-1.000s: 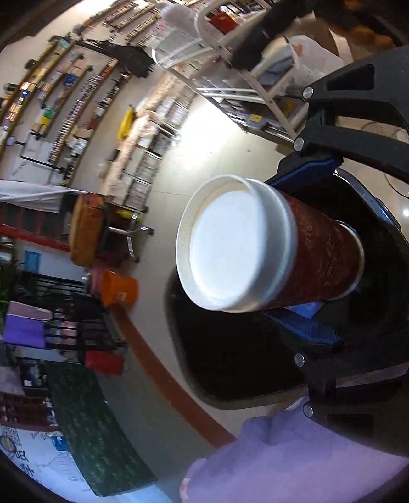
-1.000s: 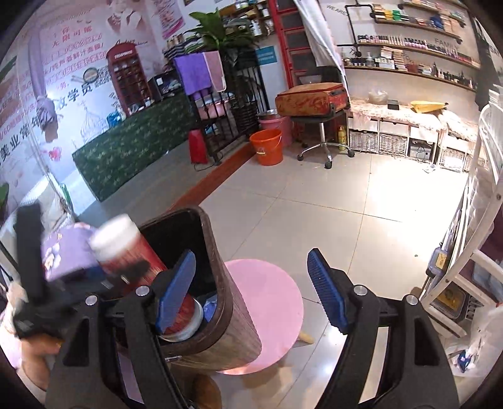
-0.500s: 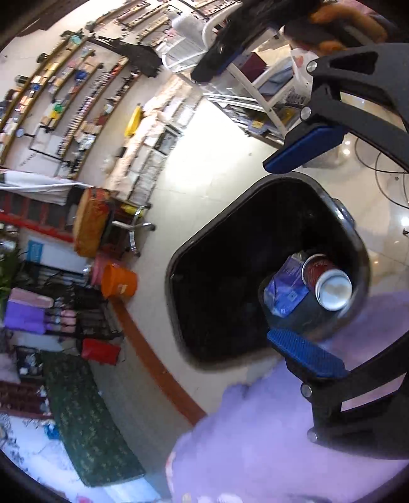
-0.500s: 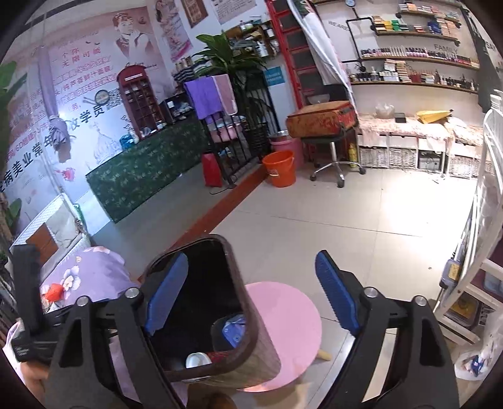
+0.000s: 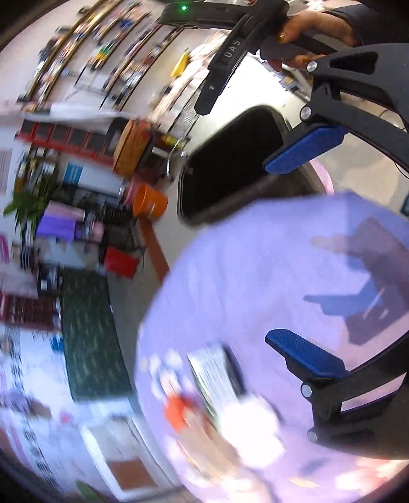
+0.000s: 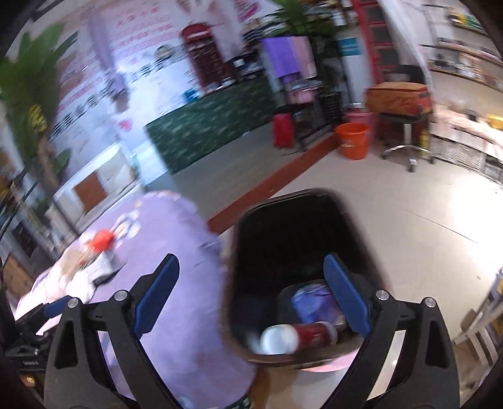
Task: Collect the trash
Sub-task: 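Return to the table and grasp the white tissues with the right tool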
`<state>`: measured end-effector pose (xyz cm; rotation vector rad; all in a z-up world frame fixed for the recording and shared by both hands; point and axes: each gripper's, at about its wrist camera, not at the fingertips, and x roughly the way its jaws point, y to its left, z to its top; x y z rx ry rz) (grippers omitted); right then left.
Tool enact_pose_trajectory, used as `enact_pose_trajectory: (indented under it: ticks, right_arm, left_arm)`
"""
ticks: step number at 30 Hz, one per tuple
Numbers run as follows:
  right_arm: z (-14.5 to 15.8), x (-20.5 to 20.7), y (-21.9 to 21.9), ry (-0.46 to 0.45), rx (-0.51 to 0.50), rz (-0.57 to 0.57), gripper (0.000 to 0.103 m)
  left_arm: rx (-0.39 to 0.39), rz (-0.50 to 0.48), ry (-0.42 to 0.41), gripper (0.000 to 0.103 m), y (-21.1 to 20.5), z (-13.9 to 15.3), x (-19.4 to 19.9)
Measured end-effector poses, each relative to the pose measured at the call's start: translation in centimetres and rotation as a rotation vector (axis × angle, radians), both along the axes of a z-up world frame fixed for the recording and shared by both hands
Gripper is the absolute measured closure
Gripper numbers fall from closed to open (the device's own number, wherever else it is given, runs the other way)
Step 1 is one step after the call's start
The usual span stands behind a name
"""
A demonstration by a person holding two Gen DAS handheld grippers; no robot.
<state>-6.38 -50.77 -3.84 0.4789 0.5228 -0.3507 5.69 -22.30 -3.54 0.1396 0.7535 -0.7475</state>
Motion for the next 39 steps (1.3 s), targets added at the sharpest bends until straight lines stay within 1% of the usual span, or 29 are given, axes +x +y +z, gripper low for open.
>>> enact_pose_trajectory:
  ticks: [4, 8, 10, 12, 14, 17, 22, 24, 26, 28, 31, 32, 34, 35, 38, 39]
  right_arm:
    - [-0.8, 3.5, 4.1, 0.031, 0.006, 0.142, 0.011]
    - [-1.3, 6.6, 9.3, 0.068, -0.045, 0.297, 0.011]
    - [-1.4, 7.7, 11.3, 0.08, -0.065, 0.359, 0.011]
    - [-1.5, 8.6, 13.0, 0.093, -0.082, 0.416, 0.011]
    - [-1.6, 9.8, 14.9, 0.11, -0.106, 0.478, 0.011]
    - [-1.6, 11.2, 17.8, 0.131, -0.135, 0.565, 0.011]
    - [-1.7, 14.1, 22.4, 0.154, -0.158, 0.706, 0.011]
    - [-1.9, 15.6, 23.9, 0.163, -0.164, 0.737, 0.011]
    - [-2.4, 17.5, 25.4, 0.189, -0.148, 0.766, 0.012]
    - [-2.7, 19.0, 26.6, 0.209, -0.148, 0.777, 0.018]
    - [-3.6, 21.4, 27.9, 0.249, -0.149, 0.776, 0.024]
    - [-3.9, 22.2, 28.0, 0.267, -0.138, 0.769, 0.025]
    - [-4.6, 23.5, 28.0, 0.296, -0.108, 0.757, 0.033]
    - [-4.9, 24.1, 28.0, 0.304, -0.092, 0.751, 0.035]
    - [-5.0, 24.7, 27.9, 0.3, -0.084, 0.736, 0.047]
    - [-4.8, 24.7, 27.7, 0.297, -0.079, 0.737, 0.056]
  left_arm:
    - [0.007, 0.15, 0.008, 0.006, 5.4, -0.5, 1.0]
    - [0.009, 0.277, 0.029, 0.006, 10.7, -1.1, 2.0]
    - [0.013, 0.348, 0.025, 0.006, 13.3, -1.5, 2.3]
    - [0.014, 0.397, 0.032, 0.006, 15.6, -2.0, 2.5]
    - [0.0, 0.431, 0.049, 0.006, 17.7, -2.1, 2.7]
    - [-0.012, 0.472, 0.038, 0.006, 20.3, -2.3, 2.7]
    - [-0.016, 0.508, 0.041, 0.006, 22.0, -2.3, 3.0]
    - [-0.015, 0.513, 0.039, 0.006, 22.3, -2.3, 2.8]
    - [-0.002, 0.517, 0.038, 0.006, 22.4, -2.4, 2.8]
    - [0.006, 0.52, 0.037, 0.006, 22.6, -2.4, 2.6]
    - [0.006, 0.52, 0.036, 0.006, 23.0, -2.5, 2.7]
    - [0.008, 0.52, 0.035, 0.006, 23.1, -2.4, 2.7]
    - [0.01, 0.517, 0.034, 0.006, 23.2, -2.4, 2.7]
    - [0.01, 0.514, 0.035, 0.006, 23.3, -2.4, 2.7]
    - [0.012, 0.507, 0.04, 0.006, 23.1, -2.5, 2.8]
    - [0.014, 0.503, 0.041, 0.006, 23.1, -2.6, 2.9]
